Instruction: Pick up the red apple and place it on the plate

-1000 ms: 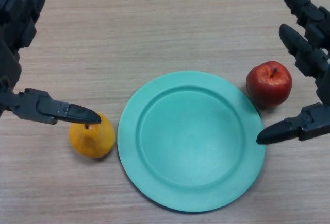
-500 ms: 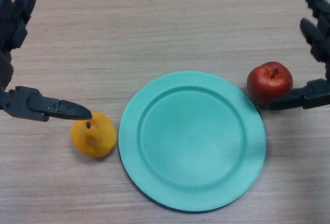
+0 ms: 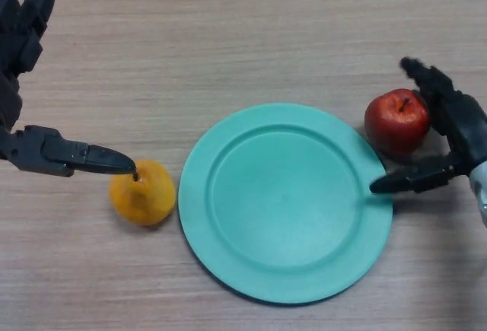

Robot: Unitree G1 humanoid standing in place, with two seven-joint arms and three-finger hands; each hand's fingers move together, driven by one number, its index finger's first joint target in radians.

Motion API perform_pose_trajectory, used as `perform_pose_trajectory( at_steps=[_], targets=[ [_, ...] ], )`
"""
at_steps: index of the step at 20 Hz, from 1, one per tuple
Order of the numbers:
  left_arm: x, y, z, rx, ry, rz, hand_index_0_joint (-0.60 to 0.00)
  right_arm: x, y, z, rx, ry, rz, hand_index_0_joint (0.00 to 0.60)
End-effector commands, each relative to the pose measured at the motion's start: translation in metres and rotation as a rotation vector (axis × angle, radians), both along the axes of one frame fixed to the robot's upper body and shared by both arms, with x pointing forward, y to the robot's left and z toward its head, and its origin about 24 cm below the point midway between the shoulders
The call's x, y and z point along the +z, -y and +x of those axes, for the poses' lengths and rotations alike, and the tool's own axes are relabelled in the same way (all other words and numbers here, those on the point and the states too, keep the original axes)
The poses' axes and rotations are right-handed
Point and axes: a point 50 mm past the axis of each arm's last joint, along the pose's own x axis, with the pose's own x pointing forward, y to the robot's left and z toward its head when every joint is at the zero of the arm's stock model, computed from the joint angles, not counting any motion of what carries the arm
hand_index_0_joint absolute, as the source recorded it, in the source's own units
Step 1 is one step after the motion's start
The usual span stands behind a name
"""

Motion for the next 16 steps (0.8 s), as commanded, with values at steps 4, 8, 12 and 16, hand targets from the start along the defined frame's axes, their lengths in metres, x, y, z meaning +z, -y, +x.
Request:
perform_pose_trajectory(
  at_steps=[4, 8, 12, 16],
  targets=[
    [0.034, -0.011, -0.013, 0.060, 0.228, 0.040, 0.000, 0.061, -0.001, 0.022, -0.071, 0.331, 0.016, 0.600],
    [0.032, -0.012, -0.016, 0.077, 0.250, 0.042, 0.000, 0.079, -0.013, 0.026, -0.031, 0.369, 0.077, 0.600],
    [0.033, -0.014, -0.019, 0.077, 0.220, 0.027, 0.000, 0.082, -0.059, 0.007, 0.149, 0.353, 0.098, 0.600],
    [0.031, -0.015, -0.018, 0.076, 0.189, 0.038, 0.000, 0.053, -0.093, -0.018, 0.258, 0.241, 0.112, 0.600]
  ],
)
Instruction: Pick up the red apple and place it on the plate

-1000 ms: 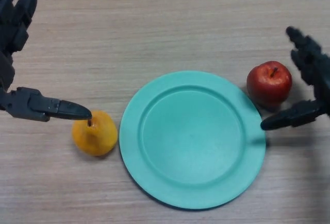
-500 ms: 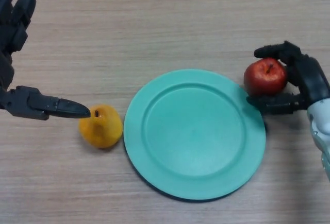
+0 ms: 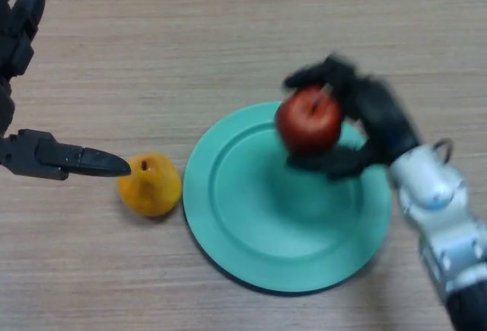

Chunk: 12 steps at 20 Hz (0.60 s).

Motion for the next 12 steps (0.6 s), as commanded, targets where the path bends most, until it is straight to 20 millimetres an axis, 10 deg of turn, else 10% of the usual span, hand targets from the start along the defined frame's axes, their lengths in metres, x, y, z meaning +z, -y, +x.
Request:
perform_pose_trajectory(
  at_steps=[1, 5, 9, 12],
  targets=[
    [0.034, -0.010, -0.014, 0.052, 0.191, 0.049, 0.000, 0.030, 0.003, -0.002, -0.012, 0.188, 0.062, 0.600],
    [0.031, -0.007, -0.017, 0.049, 0.192, 0.067, 0.000, 0.018, 0.003, -0.014, -0.036, 0.194, -0.008, 0.551],
    [0.028, -0.001, -0.018, 0.028, 0.157, 0.081, 0.000, 0.038, -0.002, -0.019, 0.016, 0.229, -0.010, 0.055],
    [0.033, -0.003, -0.018, 0.048, 0.181, 0.090, 0.000, 0.076, 0.003, -0.019, 0.076, 0.347, -0.006, 0.000]
  ],
)
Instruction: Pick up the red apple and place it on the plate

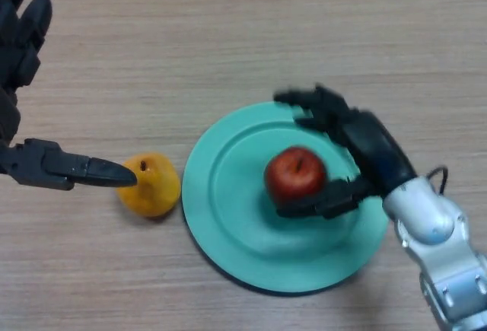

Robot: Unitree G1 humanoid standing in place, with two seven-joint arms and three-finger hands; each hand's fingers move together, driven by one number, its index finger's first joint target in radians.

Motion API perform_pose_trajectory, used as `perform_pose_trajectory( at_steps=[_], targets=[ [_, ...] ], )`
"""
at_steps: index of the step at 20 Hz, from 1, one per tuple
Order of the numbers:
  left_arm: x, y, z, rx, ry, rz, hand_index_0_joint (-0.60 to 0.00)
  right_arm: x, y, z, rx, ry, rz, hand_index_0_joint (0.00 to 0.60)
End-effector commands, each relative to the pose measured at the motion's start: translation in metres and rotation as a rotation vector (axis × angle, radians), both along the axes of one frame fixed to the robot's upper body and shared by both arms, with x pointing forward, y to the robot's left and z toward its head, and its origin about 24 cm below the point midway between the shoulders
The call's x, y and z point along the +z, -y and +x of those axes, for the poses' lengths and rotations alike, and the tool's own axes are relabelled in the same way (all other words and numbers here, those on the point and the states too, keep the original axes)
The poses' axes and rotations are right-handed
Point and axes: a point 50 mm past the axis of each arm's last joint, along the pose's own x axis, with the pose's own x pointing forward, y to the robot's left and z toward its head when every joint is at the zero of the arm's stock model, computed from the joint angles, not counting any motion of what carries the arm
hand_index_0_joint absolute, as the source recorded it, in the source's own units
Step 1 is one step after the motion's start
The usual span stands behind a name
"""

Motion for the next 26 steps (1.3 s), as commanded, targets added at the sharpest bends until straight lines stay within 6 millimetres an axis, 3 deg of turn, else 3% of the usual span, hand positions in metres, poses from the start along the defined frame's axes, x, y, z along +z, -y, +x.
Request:
perform_pose_trajectory(
  at_steps=[1, 3, 6, 11, 15, 26],
  targets=[
    [0.036, -0.010, -0.011, 0.053, 0.198, 0.079, 0.000, 0.075, 0.019, 0.004, 0.005, 0.304, 0.079, 0.000],
    [0.039, -0.011, -0.010, 0.053, 0.195, 0.085, 0.000, 0.099, 0.033, 0.001, -0.015, 0.350, 0.105, 0.000],
    [0.039, -0.009, -0.008, 0.047, 0.208, 0.094, 0.000, 0.120, 0.051, -0.011, -0.059, 0.417, 0.159, 0.000],
    [0.033, -0.010, -0.006, 0.033, 0.257, 0.066, 0.000, 0.099, 0.063, -0.050, -0.040, 0.371, 0.135, 0.000],
    [0.025, -0.006, -0.004, -0.029, 0.161, 0.057, 0.000, 0.103, 0.061, -0.072, -0.042, 0.309, 0.216, 0.000],
    [0.031, -0.013, 0.002, 0.012, 0.169, 0.044, 0.000, 0.107, 0.070, -0.067, -0.144, 0.233, 0.256, 0.000]
  ],
)
